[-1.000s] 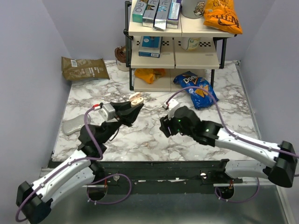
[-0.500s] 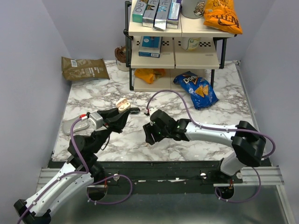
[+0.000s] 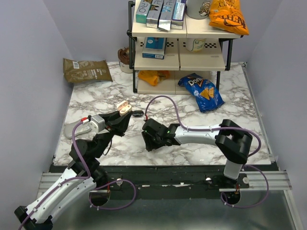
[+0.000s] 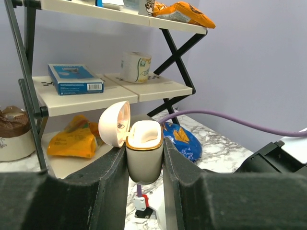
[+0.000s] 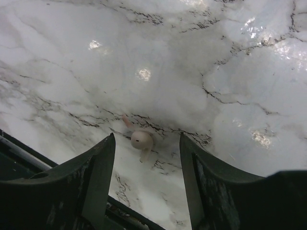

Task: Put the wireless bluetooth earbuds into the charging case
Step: Pick up the earbud from the center of the board.

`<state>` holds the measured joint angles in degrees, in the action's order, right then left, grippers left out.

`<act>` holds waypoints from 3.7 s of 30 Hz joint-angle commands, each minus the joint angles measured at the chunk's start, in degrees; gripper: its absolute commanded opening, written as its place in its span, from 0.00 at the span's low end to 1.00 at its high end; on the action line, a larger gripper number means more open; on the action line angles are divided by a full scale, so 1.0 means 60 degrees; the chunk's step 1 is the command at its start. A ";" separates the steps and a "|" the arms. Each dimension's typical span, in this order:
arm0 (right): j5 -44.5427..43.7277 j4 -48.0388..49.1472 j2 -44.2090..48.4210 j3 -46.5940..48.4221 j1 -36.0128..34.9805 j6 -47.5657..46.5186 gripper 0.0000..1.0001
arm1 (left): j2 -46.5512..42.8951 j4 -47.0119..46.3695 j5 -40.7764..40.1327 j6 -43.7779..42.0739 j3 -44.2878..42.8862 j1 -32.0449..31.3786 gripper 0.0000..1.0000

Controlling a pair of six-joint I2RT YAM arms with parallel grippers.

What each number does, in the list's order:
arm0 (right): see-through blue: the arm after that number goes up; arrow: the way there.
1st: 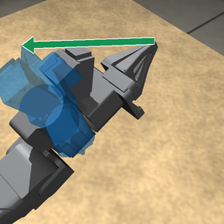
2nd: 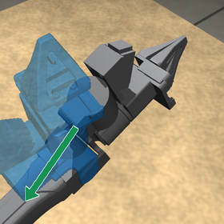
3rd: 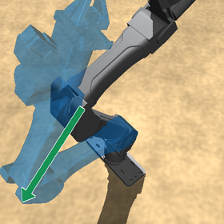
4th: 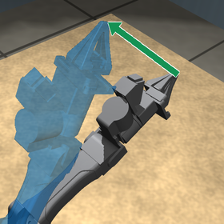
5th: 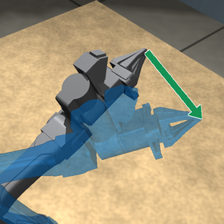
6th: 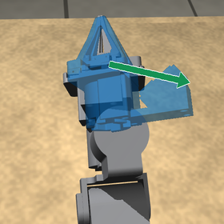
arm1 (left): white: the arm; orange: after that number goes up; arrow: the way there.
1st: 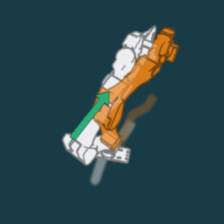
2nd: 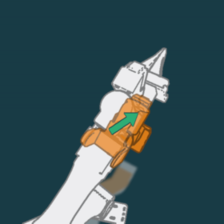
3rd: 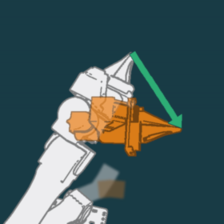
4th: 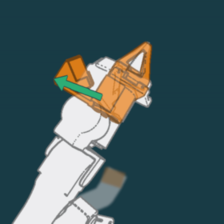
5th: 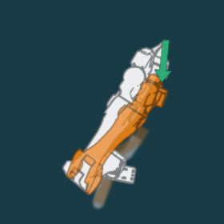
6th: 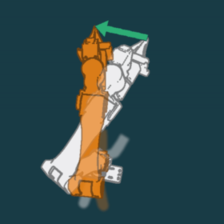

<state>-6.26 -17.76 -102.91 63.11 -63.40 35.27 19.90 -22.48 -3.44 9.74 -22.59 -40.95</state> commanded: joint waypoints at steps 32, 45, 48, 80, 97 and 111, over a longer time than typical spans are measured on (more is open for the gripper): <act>-0.1519 -0.1947 -0.1481 0.1200 -0.1138 0.0802 0.54 | -0.0606 0.0611 -0.0378 -0.0070 -0.0146 -0.0001 0.00; -0.1505 -0.2109 -0.1568 0.1244 -0.1299 0.1066 0.50 | -0.0563 0.0583 -0.0349 -0.0026 -0.0132 -0.0001 0.00; -0.1461 -0.2167 -0.1671 0.1317 -0.1299 0.1037 0.45 | -0.0548 0.0568 -0.0320 -0.0012 -0.0132 -0.0001 0.00; -0.3451 -0.2445 0.1504 0.0995 -0.0538 0.0583 0.12 | -0.0197 0.0173 -0.0451 -0.0085 -0.0220 -0.0001 0.00; -0.5826 -0.0268 0.5416 0.3030 0.0209 -0.4627 0.01 | 0.3478 -0.3019 0.0558 0.0135 -0.1303 0.0013 0.00; -0.3808 0.3780 0.7410 0.1420 0.0180 -0.6933 0.01 | 0.7024 -0.6535 0.3019 0.0545 -0.3046 0.0013 0.00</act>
<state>-34.52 -0.91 -59.53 73.54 -61.98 -3.99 58.83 -50.98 7.22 11.64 -38.89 -40.95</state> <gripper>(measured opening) 0.277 0.366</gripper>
